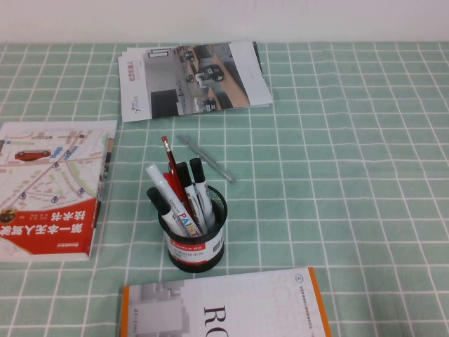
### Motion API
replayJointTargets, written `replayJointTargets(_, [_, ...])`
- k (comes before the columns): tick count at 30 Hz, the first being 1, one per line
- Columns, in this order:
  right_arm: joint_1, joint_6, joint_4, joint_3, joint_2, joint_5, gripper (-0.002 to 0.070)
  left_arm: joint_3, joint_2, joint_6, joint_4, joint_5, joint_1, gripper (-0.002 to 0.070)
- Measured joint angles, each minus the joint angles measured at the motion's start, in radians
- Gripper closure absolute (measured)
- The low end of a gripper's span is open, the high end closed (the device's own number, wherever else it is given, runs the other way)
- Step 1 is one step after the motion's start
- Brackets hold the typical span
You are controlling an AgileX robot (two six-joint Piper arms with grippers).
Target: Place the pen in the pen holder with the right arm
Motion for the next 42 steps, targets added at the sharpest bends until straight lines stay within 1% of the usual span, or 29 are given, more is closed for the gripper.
replayJointTargets(9, [0.0, -0.041, 0.009, 0.0, 0.0, -0.001, 0.0695, 0.0, 0.0, 0.0, 0.0, 0.0, 0.0, 0.0679])
replayJointTargets(13, [0.0, -0.041, 0.065, 0.0, 0.0, 0.013, 0.0695, 0.0, 0.0, 0.0, 0.0, 0.0, 0.0, 0.0679])
replayJointTargets(15, [0.0, -0.043, 0.088, 0.0, 0.0, 0.036, 0.0695, 0.0, 0.0, 0.0, 0.0, 0.0, 0.0, 0.0679])
replayJointTargets(18, [0.0, -0.043, 0.081, -0.036, 0.069, 0.102, 0.0695, 0.0, 0.0, 0.0, 0.0, 0.0, 0.0, 0.0679])
replayJointTargets(25, [0.0, -0.045, -0.072, -0.265, 0.368, 0.317, 0.0695, 0.0, 0.0, 0.0, 0.0, 0.0, 0.0, 0.0679])
replayJointTargets(34, [0.0, -0.045, -0.268, -0.666, 0.789, 0.6, 0.0695, 0.0, 0.0, 0.0, 0.0, 0.0, 0.0, 0.0679])
replayJointTargets(42, [0.0, -0.048, -0.367, -0.978, 1.122, 0.76, 0.0695, 0.0, 0.0, 0.0, 0.0, 0.0, 0.0, 0.0679])
